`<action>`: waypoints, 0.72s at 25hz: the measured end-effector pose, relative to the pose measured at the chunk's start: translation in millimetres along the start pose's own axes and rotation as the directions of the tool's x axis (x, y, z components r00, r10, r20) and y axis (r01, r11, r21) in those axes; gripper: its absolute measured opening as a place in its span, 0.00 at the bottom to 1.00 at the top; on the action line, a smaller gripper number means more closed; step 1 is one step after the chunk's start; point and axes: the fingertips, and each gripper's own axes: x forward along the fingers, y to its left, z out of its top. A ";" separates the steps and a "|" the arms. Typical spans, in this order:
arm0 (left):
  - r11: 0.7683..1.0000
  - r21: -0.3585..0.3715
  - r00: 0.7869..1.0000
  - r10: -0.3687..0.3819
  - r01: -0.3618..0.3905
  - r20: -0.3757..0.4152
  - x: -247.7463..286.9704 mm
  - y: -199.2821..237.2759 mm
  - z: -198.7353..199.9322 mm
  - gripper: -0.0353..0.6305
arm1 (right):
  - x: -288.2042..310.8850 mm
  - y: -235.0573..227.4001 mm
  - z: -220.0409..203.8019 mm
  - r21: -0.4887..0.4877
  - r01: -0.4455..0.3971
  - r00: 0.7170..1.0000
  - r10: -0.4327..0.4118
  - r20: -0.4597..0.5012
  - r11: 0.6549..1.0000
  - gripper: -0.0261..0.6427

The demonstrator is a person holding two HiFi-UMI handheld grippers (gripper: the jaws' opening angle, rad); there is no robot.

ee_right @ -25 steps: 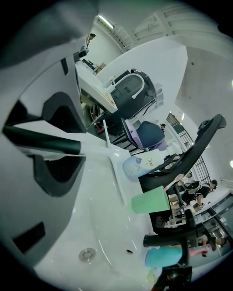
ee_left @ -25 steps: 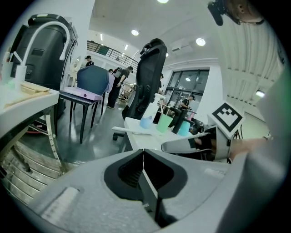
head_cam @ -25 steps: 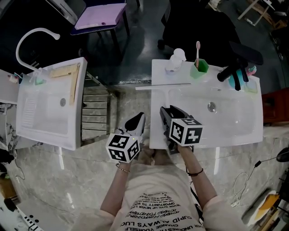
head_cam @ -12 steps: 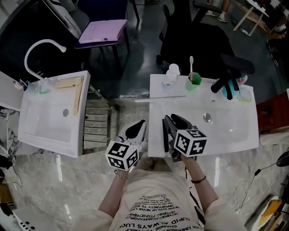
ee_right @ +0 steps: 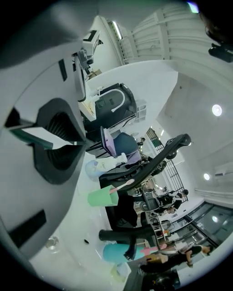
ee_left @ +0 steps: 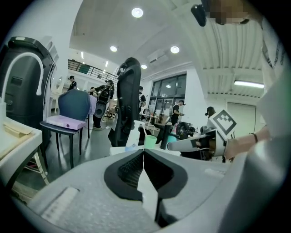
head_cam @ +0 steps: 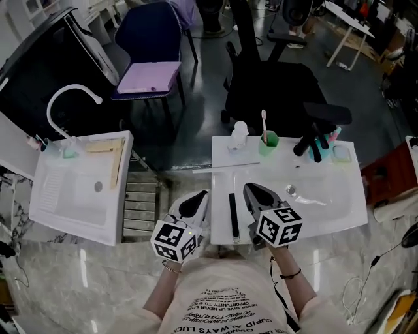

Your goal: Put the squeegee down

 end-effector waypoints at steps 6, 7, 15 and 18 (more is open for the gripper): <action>1.000 0.024 0.999 0.004 -0.005 0.037 -5.8 -0.5 16.8 0.09 | -14.4 2.7 20.3 -0.011 -0.026 0.997 0.027 0.078 1.000 0.06; 1.000 0.027 0.999 0.006 -0.007 0.044 -6.4 -0.1 19.7 0.09 | -16.2 2.8 23.3 -0.014 -0.029 0.996 0.030 0.088 0.999 0.06; 0.998 0.061 0.995 0.019 -0.025 0.094 -15.7 3.2 38.4 0.09 | -30.1 3.4 41.9 -0.044 -0.031 0.985 0.038 0.169 0.999 0.05; 0.997 0.073 0.993 0.031 -0.040 0.113 -19.8 5.9 45.3 0.09 | -34.0 4.3 47.7 -0.058 -0.033 0.980 0.044 0.195 0.998 0.05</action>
